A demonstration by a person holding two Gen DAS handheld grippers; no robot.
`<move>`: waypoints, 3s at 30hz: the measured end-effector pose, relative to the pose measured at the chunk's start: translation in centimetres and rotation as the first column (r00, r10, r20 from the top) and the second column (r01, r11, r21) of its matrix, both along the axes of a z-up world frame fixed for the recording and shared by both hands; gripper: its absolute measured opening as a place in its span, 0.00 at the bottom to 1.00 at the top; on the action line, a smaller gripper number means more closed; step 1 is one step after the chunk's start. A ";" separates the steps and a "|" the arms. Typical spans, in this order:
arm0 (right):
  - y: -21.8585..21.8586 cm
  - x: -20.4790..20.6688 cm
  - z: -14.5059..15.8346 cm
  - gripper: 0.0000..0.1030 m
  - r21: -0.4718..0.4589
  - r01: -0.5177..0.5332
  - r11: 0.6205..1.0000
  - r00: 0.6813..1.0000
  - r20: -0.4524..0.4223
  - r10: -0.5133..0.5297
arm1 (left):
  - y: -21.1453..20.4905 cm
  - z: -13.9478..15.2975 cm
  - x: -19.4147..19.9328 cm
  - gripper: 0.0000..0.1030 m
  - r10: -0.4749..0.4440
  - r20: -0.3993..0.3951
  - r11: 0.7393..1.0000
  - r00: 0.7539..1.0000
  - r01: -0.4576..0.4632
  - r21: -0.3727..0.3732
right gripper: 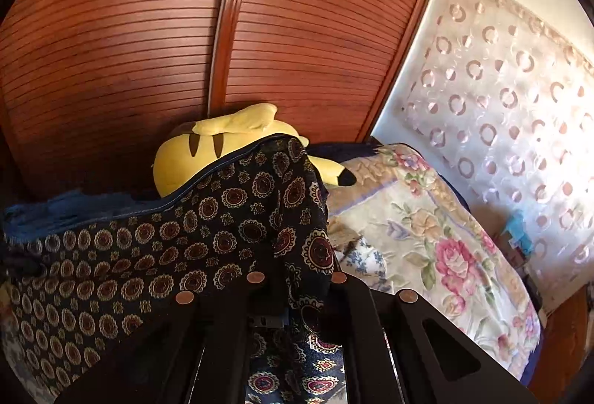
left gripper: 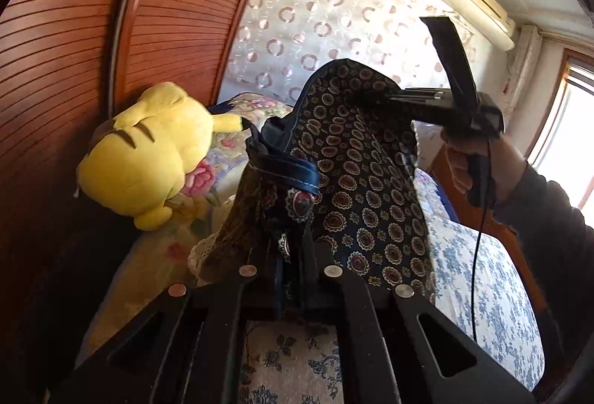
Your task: Fold small clothes
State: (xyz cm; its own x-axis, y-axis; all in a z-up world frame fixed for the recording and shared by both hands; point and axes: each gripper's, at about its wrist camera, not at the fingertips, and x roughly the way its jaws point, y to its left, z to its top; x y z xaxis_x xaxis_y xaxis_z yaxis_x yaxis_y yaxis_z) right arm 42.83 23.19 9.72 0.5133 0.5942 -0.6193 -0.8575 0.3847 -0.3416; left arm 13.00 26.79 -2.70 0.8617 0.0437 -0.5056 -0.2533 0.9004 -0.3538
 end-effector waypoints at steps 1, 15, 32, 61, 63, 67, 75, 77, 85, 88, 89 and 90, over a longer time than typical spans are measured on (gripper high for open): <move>0.4 0.3 -0.2 0.08 -0.014 0.013 1.000 1.000 -0.011 -0.013 | 0.0 -0.4 -0.1 0.07 0.010 -0.006 1.000 1.000 -0.010 -0.015; -5.4 -0.5 1.2 0.47 0.207 0.122 0.971 0.992 -0.054 -0.113 | -0.6 -0.9 -0.1 0.08 0.062 -0.045 0.998 0.997 -0.061 0.022; -2.1 3.3 -5.6 0.63 0.075 0.141 0.987 0.975 -0.186 -0.125 | -1.2 0.2 -0.9 0.76 0.047 -0.053 0.991 0.997 -0.040 0.131; -15.2 -12.8 -3.5 0.71 0.240 0.193 0.951 0.976 -0.149 -0.160 | -7.1 2.5 -4.7 0.86 0.056 -0.034 0.957 0.998 -0.044 0.287; -17.0 -14.2 -3.5 0.73 0.260 0.212 0.942 0.972 -0.153 -0.177 | -8.5 2.5 -4.6 0.86 0.032 -0.049 0.952 0.998 -0.016 0.306; -20.5 -17.0 -3.7 0.76 0.287 0.251 0.925 0.965 -0.145 -0.217 | -11.3 2.4 -4.7 0.86 -0.037 -0.052 0.947 0.998 0.052 0.316; -28.3 -22.5 -4.5 0.80 0.338 0.393 0.855 0.919 -0.170 -0.356 | -17.0 2.0 -4.4 0.86 -0.127 -0.053 0.931 0.990 0.138 0.338; -30.3 -23.8 -5.0 0.80 0.347 0.429 0.834 0.902 -0.202 -0.381 | -18.6 2.0 -4.4 0.86 -0.160 -0.050 0.924 0.986 0.167 0.345; -37.1 -28.7 -6.5 0.80 0.368 0.541 0.756 0.841 -0.260 -0.475 | -23.2 1.9 -4.8 0.86 -0.250 -0.070 0.900 0.966 0.259 0.351; -38.9 -30.5 -6.4 0.80 0.376 0.576 0.726 0.818 -0.254 -0.517 | -24.3 2.1 -5.0 0.86 -0.265 -0.071 0.895 0.962 0.272 0.353; -39.2 -30.6 -6.0 0.80 0.382 0.584 0.716 0.811 -0.260 -0.523 | -24.8 2.3 -5.1 0.86 -0.271 -0.070 0.894 0.960 0.278 0.352; -39.9 -31.2 -5.8 0.80 0.392 0.593 0.703 0.805 -0.266 -0.531 | -25.1 2.5 -5.2 0.86 -0.275 -0.068 0.893 0.959 0.281 0.352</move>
